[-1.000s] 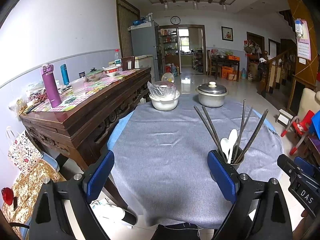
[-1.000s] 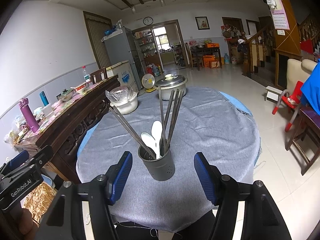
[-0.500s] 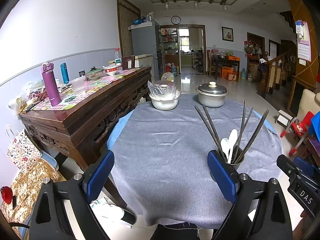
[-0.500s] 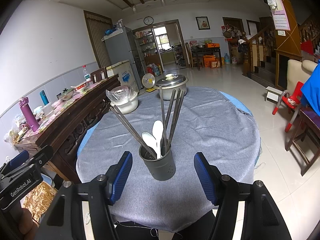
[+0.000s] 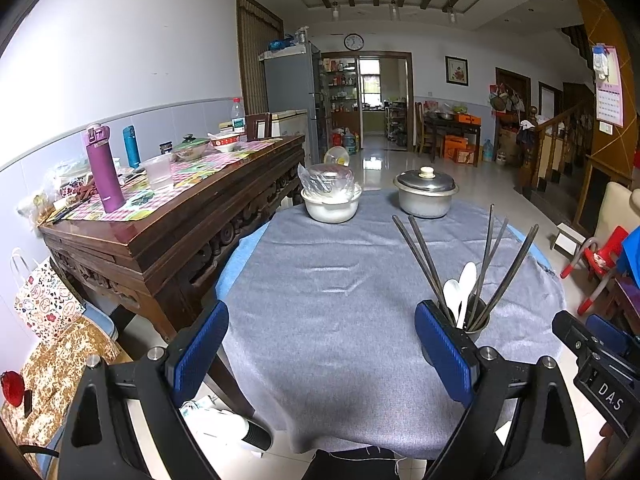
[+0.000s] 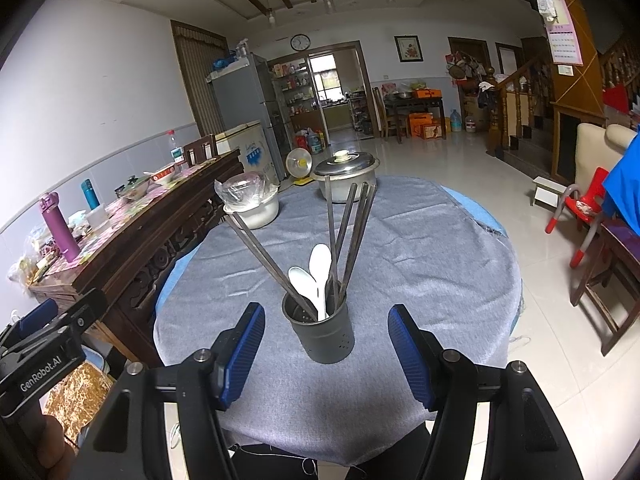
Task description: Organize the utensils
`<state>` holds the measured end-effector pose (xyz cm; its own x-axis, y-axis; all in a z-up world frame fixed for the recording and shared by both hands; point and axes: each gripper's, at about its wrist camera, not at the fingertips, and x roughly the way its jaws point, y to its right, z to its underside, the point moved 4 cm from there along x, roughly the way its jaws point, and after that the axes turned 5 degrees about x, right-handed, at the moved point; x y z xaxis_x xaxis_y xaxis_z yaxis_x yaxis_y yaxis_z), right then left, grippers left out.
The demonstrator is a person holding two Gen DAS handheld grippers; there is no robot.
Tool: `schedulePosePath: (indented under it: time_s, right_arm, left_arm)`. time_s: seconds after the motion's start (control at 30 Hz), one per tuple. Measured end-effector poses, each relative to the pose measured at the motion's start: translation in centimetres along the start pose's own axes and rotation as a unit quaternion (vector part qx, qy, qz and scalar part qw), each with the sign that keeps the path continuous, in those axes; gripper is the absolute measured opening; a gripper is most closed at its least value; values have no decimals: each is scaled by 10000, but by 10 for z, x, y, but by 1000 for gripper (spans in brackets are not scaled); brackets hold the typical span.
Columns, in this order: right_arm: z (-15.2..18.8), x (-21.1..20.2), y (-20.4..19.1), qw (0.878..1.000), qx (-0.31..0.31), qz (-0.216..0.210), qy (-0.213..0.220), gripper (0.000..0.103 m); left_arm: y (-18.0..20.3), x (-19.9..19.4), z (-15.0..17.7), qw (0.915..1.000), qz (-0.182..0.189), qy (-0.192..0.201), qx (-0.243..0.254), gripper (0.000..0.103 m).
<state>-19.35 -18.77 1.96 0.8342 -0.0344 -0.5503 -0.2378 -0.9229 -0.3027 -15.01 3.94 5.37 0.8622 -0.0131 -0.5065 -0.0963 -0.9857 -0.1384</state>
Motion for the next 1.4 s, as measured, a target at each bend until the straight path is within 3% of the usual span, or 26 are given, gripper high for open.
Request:
schedulePosePath:
  time_s: [1.4]
  right_arm:
    - [-1,-2,2,10000,-34,64,12,68]
  left_arm:
    - [-2,2,3,10000,60,-20,-63,94]
